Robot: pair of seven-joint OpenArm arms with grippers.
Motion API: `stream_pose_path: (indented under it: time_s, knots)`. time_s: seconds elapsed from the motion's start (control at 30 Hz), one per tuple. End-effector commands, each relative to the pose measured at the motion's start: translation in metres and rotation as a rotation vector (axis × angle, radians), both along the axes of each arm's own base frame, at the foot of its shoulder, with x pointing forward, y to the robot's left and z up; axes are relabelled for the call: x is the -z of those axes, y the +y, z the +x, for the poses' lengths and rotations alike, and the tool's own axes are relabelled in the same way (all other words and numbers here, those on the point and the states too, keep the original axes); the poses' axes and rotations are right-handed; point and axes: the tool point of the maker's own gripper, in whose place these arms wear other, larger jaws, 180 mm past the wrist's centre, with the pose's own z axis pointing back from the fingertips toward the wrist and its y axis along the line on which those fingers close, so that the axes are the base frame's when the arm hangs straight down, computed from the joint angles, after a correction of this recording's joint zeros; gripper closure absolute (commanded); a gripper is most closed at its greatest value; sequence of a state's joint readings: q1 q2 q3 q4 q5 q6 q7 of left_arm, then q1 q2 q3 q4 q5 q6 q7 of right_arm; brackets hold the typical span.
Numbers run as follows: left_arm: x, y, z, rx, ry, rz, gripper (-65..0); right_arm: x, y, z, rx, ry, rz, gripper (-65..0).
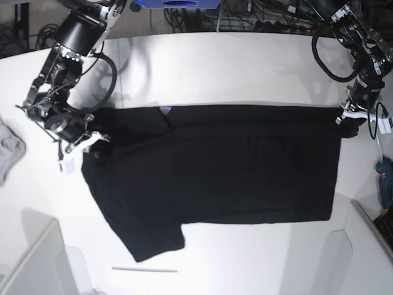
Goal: Fold the T-shirt properly
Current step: 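Lift the shoulder edge with both grippers and pull toward the arms, then drag the shirt further toward the arms, keeping the shoulder edge taut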
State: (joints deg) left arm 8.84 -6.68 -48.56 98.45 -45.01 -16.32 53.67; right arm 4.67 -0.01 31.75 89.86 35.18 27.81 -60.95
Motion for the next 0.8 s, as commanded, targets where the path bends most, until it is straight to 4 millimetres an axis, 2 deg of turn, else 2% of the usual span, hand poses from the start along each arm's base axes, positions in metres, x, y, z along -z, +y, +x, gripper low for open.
stream_pose_path:
  time_s: [0.0, 0.23, 0.4, 0.67, 0.73, 0.77]
  knots:
    - [-0.015, 0.006, 0.007, -0.003, -0.051, 0.021, 0.0, -0.019, -0.004, 0.015, 0.017, -0.077, 0.005, 0.0]
    - [-0.013, 0.006, 0.013, -0.009, -0.055, 0.002, 0.0, -0.007, -0.01, 0.017, 0.023, -0.032, -0.039, 0.0]
    - [-0.005, 0.013, 0.012, -0.016, -0.033, -0.008, 0.0, -0.007, -0.009, 0.018, 0.023, -0.033, -0.04, 0.0]
    - [-0.003, 0.014, 0.012, -0.02, -0.032, -0.011, 0.0, -0.007, -0.009, 0.018, 0.023, -0.032, -0.04, 0.0]
    - [-0.003, 0.014, 0.012, -0.02, -0.032, -0.011, -1.2, -0.007, -0.009, 0.018, 0.023, -0.033, -0.04, -8.6]
    - [-0.003, 0.014, 0.012, -0.021, -0.033, -0.01, -7.2, -0.007, -0.01, 0.018, 0.025, -0.033, -0.04, -13.5]
